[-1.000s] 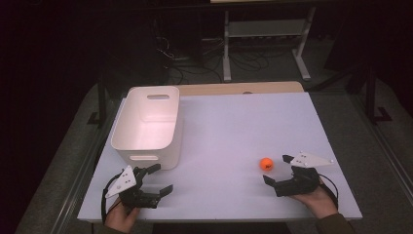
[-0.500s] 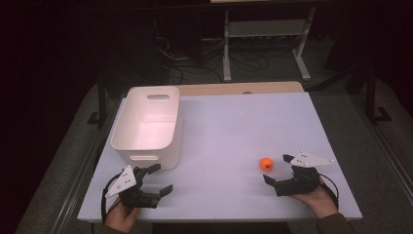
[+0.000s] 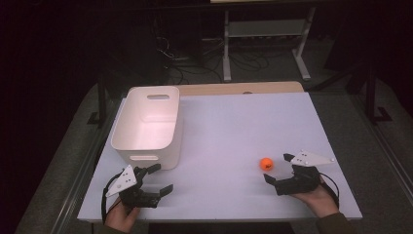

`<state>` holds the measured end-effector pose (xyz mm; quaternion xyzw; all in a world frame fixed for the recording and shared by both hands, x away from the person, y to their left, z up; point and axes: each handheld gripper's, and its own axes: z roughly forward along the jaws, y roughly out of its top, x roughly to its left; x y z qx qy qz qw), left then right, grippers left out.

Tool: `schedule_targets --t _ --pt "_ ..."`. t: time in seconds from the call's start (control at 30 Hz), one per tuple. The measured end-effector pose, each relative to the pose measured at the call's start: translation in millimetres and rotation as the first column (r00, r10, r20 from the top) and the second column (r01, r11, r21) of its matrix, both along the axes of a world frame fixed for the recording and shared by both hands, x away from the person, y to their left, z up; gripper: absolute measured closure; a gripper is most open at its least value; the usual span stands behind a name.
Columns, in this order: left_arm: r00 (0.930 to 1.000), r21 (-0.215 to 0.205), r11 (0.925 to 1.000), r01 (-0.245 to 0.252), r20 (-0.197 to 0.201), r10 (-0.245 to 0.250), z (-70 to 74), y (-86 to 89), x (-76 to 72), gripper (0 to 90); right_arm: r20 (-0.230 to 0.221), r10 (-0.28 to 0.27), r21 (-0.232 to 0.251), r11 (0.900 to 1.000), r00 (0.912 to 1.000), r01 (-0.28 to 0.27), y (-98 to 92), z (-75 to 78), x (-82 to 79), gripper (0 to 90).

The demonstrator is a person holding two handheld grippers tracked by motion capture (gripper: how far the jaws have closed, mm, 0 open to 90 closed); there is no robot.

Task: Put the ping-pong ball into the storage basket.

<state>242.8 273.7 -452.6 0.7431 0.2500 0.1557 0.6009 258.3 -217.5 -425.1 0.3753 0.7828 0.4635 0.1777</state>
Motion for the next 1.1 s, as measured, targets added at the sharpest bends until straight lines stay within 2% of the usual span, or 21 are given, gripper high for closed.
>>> schedule_targets --t 0.43,0.8,1.1 --pt "1.0 -0.009 1.0 0.002 0.007 -0.002 -0.2 1.0 -0.8 13.9 -0.007 0.003 0.001 1.0 1.0 -0.003 1.8 5.3 3.7 0.0" --pt "1.0 -0.017 0.9999 0.0 0.003 0.0 -0.3 1.4 -0.1 13.9 0.007 -0.002 -0.011 1.0 1.0 0.002 5.5 9.1 7.3 0.0" --pt "1.0 -0.017 0.9999 -0.002 -0.002 0.002 -0.3 1.5 0.2 13.9 -0.005 0.005 -0.011 1.0 1.0 -0.005 7.7 10.7 11.1 0.0"
